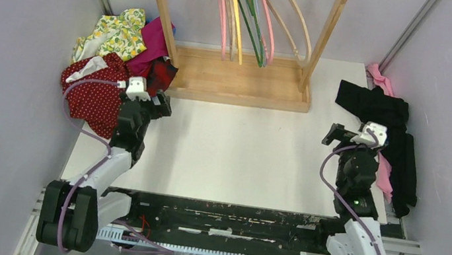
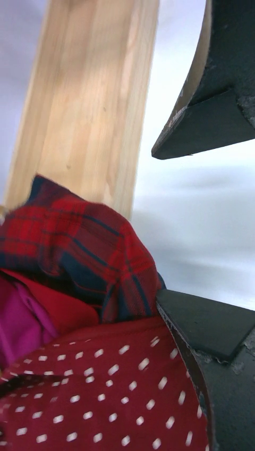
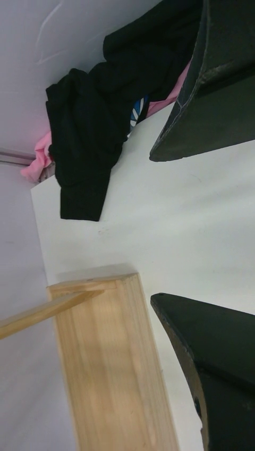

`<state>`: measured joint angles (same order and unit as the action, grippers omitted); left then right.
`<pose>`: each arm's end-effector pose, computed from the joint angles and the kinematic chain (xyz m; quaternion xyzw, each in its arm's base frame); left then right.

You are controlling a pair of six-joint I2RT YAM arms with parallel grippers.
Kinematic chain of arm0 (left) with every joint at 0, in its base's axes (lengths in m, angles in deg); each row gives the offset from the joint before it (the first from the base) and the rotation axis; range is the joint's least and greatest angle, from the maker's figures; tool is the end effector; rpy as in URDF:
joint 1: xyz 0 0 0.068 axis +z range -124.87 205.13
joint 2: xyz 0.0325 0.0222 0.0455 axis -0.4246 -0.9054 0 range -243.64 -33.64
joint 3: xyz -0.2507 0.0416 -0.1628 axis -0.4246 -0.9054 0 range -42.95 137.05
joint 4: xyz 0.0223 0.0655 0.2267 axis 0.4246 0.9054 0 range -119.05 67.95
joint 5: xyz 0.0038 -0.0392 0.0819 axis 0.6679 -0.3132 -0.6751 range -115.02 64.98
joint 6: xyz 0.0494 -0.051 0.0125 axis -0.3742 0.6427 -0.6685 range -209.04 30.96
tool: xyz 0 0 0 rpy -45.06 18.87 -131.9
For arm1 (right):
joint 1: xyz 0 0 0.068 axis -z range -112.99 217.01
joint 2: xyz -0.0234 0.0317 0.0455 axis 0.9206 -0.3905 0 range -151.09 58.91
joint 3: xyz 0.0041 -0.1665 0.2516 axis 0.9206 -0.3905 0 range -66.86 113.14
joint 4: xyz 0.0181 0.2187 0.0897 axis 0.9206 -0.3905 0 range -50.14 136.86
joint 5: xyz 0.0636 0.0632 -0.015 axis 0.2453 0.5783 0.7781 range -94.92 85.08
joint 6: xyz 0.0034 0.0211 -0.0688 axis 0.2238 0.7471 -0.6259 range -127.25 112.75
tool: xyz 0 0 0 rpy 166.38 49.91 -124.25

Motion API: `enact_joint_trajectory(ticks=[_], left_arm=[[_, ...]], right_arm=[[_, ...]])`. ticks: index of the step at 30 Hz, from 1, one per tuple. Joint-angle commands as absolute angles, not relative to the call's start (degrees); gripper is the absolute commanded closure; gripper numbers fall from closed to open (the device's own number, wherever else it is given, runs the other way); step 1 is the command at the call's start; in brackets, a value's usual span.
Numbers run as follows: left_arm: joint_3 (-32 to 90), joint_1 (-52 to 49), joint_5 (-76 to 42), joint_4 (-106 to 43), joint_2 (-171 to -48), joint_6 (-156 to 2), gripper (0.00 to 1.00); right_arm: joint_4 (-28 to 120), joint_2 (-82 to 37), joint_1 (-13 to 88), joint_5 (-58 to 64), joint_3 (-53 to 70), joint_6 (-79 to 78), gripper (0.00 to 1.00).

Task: Place the skirt on the hanger
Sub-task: Pick up the skirt from the bin.

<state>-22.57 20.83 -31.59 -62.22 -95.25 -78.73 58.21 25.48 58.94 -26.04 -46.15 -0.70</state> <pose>0.2161 -0.0094 0.2542 -0.0770 0.7508 -0.0402 0.6548 0.1328 -0.0028 0.2826 0.1187 0.7051 -0.0427 0.6978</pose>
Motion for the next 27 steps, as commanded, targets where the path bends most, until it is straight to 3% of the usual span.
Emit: enact_joint_trajectory(ticks=[1,9,12,16,19,27], left_arm=[[-11.9,19.7,-25.8,-47.2,-89.1,-71.1,0.01],[8.2,19.6,-39.8,-19.6,-84.0,-64.8,0.01],[13.0,19.6,-45.1,-13.9,-84.7,-63.1,0.01],[14.0,20.0,-54.8,-4.4,-85.8,-46.4,0.01],[12.2,20.3,-49.7,-8.0,-86.3,-50.2,0.01],[13.4,22.5,-60.8,-3.5,-99.0,-47.1,0.0]], right_arm=[[35.9,30.1,59.2,-23.8,-34.1,7.4,0.0],[16.0,19.9,59.2,-10.8,-18.2,19.5,0.0],[16.5,17.1,59.2,-4.1,-18.8,21.6,0.0],[19.4,14.8,59.2,9.2,-20.3,20.9,0.0],[18.8,14.3,59.3,11.4,-21.2,21.4,0.0],[19.0,14.7,59.1,14.1,-24.3,22.7,0.02]])
